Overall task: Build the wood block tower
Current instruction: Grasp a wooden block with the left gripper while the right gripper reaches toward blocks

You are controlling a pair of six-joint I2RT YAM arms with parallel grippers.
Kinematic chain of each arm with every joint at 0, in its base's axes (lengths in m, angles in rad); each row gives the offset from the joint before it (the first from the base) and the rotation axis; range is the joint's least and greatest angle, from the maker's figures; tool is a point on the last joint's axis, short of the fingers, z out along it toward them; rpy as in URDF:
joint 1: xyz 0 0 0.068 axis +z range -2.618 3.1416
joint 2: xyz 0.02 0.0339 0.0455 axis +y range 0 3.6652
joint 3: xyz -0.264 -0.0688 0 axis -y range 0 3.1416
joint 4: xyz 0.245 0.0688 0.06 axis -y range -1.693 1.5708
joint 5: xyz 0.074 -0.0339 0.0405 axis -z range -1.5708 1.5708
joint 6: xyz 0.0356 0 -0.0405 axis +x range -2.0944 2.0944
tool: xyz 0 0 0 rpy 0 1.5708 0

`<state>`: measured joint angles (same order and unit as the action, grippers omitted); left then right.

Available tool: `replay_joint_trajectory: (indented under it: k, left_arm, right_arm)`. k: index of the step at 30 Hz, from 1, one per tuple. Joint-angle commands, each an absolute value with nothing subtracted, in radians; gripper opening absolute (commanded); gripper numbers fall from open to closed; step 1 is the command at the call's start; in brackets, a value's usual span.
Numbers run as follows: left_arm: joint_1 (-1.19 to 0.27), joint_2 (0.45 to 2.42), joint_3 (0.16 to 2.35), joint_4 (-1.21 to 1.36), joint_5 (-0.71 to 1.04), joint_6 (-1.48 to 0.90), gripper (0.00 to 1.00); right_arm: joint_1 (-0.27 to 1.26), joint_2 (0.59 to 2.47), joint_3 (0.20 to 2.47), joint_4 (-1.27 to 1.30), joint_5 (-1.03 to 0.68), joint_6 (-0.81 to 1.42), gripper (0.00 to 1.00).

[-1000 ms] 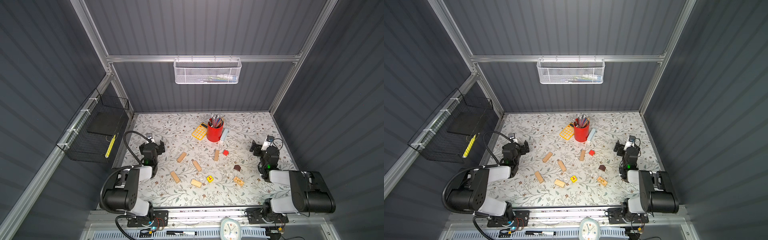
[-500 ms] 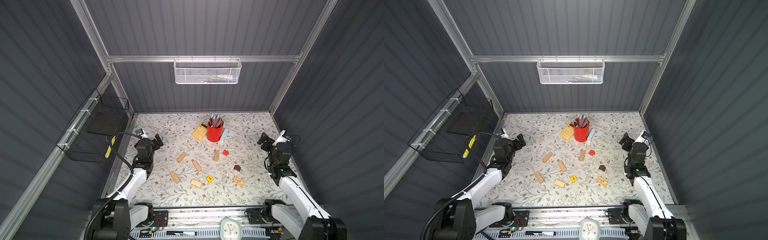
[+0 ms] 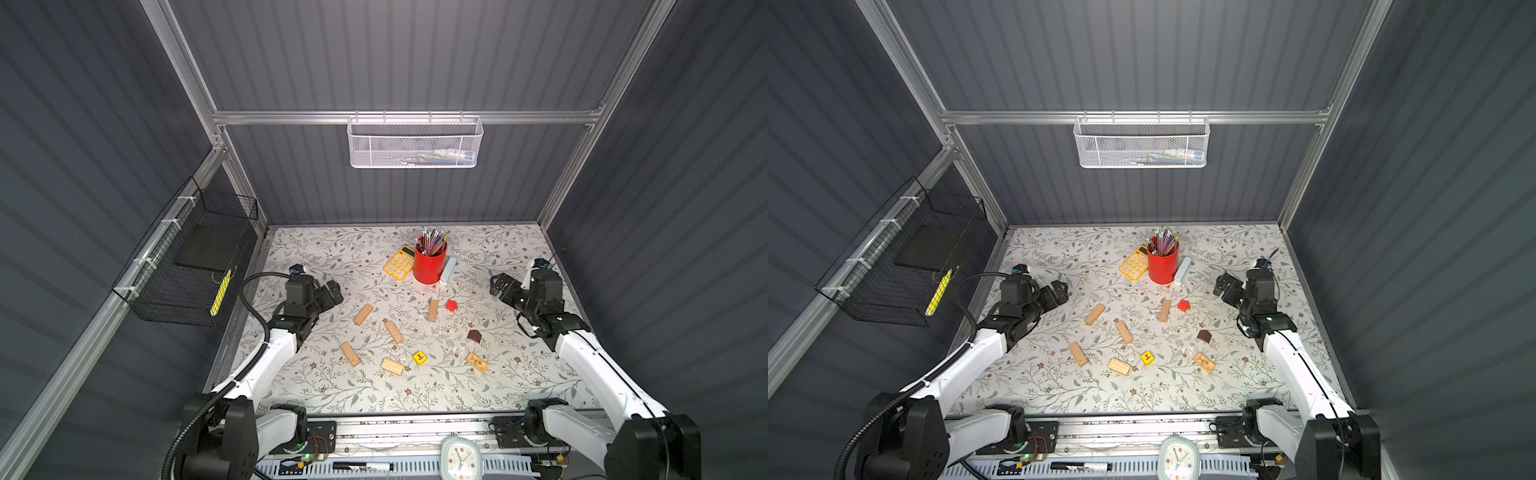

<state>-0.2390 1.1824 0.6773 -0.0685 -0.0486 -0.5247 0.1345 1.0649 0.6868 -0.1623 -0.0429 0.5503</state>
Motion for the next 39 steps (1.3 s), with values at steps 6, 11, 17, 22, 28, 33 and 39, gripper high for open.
replay_joint_trajectory:
  k: [6,11,17,22,28,33,39]
  left_arm:
    - [-0.422,1.327,0.795,-0.293,-0.035,-0.435,1.00]
    - [-0.482,1.472,0.896,-0.354,-0.052,-0.365,0.99]
    - [-0.506,1.634,1.027,-0.444,-0.098,-0.302,0.86]
    - [-0.508,1.721,1.067,-0.464,-0.082,-0.286,0.74]
    - [-0.508,1.834,1.153,-0.530,-0.082,-0.267,0.55]
    - [-0.507,1.877,1.181,-0.544,-0.075,-0.272,0.46]
    - [-0.508,1.901,1.208,-0.564,-0.075,-0.322,0.30]
  right_arm:
    - [0.377,1.102,0.740,-0.375,-0.130,0.504,0.99]
    - [0.494,1.143,0.746,-0.383,-0.142,0.519,0.99]
    - [0.562,1.169,0.739,-0.347,-0.135,0.554,0.99]
    - [0.590,1.203,0.755,-0.337,-0.134,0.565,0.99]
    - [0.608,1.224,0.763,-0.332,-0.137,0.567,0.99]
    - [0.611,1.236,0.764,-0.327,-0.136,0.568,0.99]
    - [0.612,1.236,0.762,-0.321,-0.134,0.571,0.99]
